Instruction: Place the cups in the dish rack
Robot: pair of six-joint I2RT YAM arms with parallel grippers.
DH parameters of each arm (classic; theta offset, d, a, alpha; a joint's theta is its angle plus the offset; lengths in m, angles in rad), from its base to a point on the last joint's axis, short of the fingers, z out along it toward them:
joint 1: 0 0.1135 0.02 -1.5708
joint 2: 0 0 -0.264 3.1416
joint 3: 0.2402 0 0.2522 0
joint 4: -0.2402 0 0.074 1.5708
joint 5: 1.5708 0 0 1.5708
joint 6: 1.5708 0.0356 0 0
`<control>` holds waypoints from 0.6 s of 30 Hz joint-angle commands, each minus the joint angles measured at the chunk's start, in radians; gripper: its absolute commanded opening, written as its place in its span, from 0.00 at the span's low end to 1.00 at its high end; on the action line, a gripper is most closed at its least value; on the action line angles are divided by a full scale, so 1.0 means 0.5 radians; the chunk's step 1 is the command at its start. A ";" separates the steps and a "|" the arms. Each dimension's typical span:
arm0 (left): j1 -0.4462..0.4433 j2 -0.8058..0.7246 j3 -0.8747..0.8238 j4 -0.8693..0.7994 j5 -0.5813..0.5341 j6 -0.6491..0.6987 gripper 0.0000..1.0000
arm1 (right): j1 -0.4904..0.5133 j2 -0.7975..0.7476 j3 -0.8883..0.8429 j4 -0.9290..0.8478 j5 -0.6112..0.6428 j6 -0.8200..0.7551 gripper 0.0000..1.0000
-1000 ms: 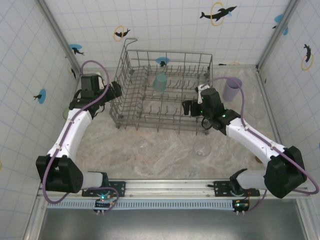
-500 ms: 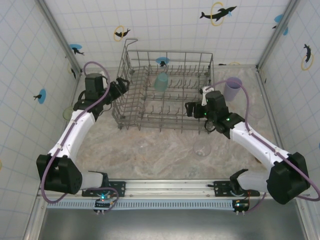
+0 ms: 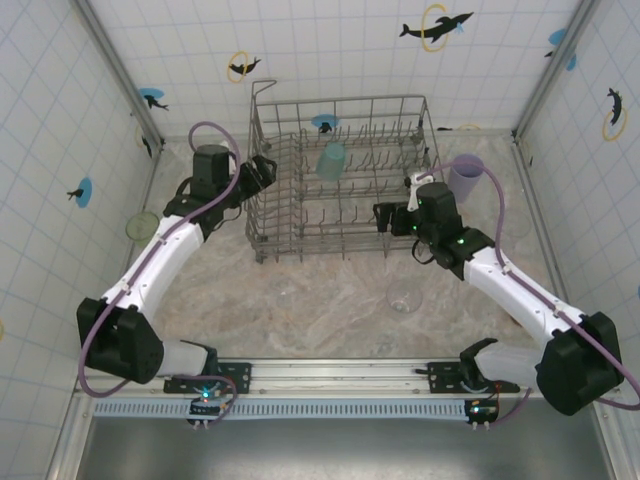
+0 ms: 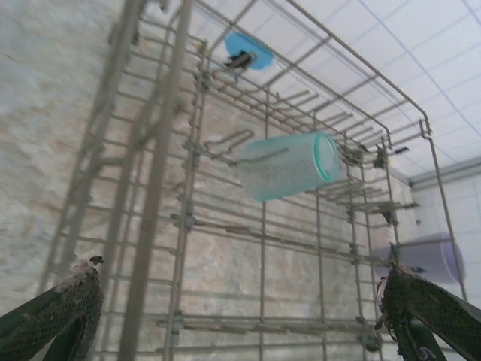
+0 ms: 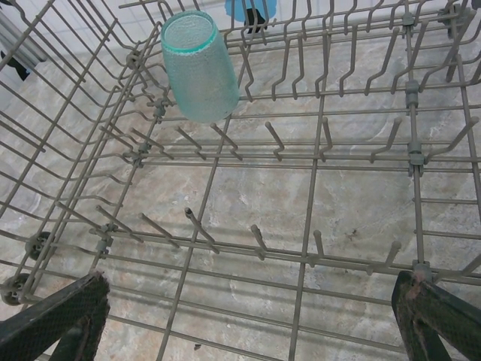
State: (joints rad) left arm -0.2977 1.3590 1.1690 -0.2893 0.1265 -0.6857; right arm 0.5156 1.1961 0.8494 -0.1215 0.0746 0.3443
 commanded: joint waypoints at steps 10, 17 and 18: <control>0.113 -0.059 0.227 -0.481 -0.652 0.358 0.98 | -0.040 -0.068 -0.051 0.020 -0.018 -0.009 1.00; 0.293 -0.183 0.230 -0.640 -0.820 0.408 0.98 | -0.061 -0.108 -0.091 0.021 -0.035 -0.009 1.00; 0.316 -0.186 0.231 -0.660 -0.843 0.417 0.98 | -0.062 -0.112 -0.096 0.020 -0.036 -0.010 1.00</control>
State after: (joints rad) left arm -0.1616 1.2991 1.2522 -0.5507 -0.2237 -0.5190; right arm 0.4904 1.1690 0.8192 -0.1230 0.0666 0.3431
